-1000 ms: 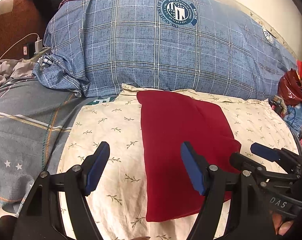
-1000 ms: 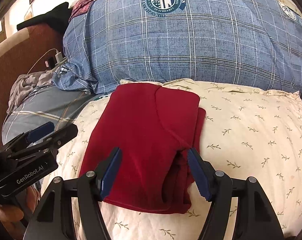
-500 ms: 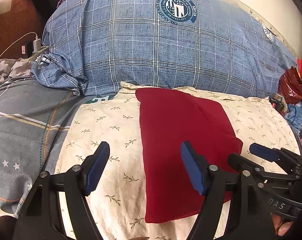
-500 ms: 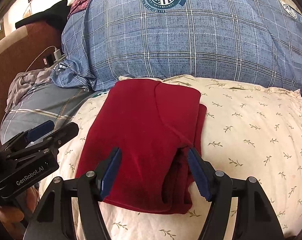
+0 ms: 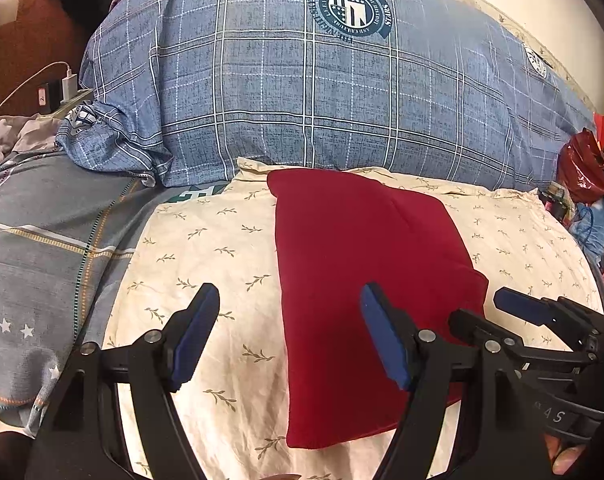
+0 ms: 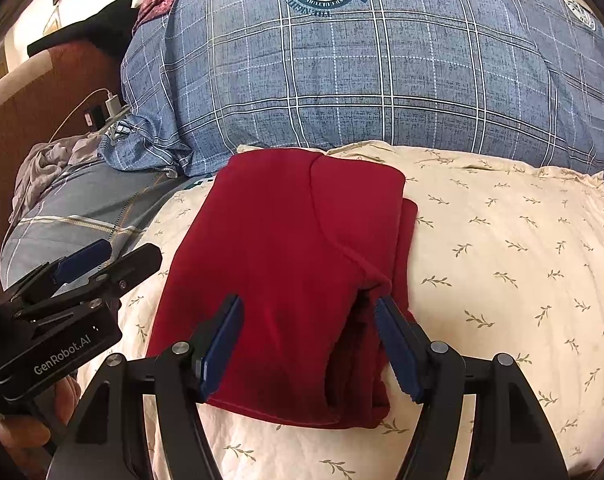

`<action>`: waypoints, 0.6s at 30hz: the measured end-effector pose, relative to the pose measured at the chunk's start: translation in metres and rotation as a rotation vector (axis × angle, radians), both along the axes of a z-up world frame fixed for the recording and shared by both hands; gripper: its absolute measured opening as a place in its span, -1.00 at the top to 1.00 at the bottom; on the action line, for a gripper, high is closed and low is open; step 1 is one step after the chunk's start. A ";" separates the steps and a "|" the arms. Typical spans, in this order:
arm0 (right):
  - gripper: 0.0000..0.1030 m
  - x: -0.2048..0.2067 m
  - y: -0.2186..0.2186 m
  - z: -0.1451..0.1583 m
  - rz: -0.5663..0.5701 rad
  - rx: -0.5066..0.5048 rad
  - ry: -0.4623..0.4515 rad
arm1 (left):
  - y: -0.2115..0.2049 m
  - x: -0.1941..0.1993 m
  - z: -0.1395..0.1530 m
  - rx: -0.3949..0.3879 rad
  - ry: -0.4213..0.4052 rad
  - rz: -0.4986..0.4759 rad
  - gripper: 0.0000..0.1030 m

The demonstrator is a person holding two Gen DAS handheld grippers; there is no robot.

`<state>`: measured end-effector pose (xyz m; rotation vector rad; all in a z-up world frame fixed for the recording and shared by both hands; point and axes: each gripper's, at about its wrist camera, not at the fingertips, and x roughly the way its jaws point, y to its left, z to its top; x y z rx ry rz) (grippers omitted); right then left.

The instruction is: Fold small clothes

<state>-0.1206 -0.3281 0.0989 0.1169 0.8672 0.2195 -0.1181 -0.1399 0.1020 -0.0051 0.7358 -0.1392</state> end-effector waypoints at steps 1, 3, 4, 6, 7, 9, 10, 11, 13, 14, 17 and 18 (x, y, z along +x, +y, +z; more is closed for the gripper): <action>-0.35 0.000 0.000 0.000 0.003 0.000 0.001 | 0.000 0.000 -0.001 0.001 0.000 -0.001 -0.42; -0.35 0.001 0.001 -0.002 0.006 -0.002 0.004 | -0.001 0.001 -0.001 0.002 0.004 -0.001 -0.42; -0.35 0.002 0.002 -0.002 0.008 -0.001 0.006 | -0.001 0.001 -0.001 0.002 0.004 -0.001 -0.42; -0.35 0.002 0.003 -0.003 0.012 0.000 0.009 | 0.000 0.002 -0.002 0.002 0.003 0.001 -0.42; -0.35 0.002 0.004 -0.004 0.013 -0.001 0.009 | 0.000 0.002 -0.002 0.002 0.004 0.002 -0.42; -0.35 0.003 0.005 -0.005 0.017 -0.004 0.015 | 0.000 0.003 -0.003 0.002 0.005 0.004 -0.42; -0.35 0.003 0.005 -0.006 0.019 -0.004 0.016 | 0.001 0.003 -0.003 0.002 0.006 0.006 -0.42; -0.35 0.004 0.005 -0.006 0.020 -0.004 0.016 | 0.001 0.003 -0.004 0.002 0.008 0.007 -0.42; -0.35 0.005 0.006 -0.007 0.021 -0.004 0.021 | 0.001 0.004 -0.004 0.003 0.010 0.009 -0.42; -0.35 0.005 0.007 -0.007 0.022 -0.003 0.022 | 0.002 0.004 -0.005 0.003 0.009 0.010 -0.42; -0.35 0.005 0.008 -0.008 0.026 -0.004 0.025 | 0.003 0.005 -0.006 0.003 0.013 0.013 -0.42; -0.35 0.006 0.009 -0.009 0.029 -0.005 0.027 | 0.003 0.005 -0.007 0.002 0.015 0.013 -0.42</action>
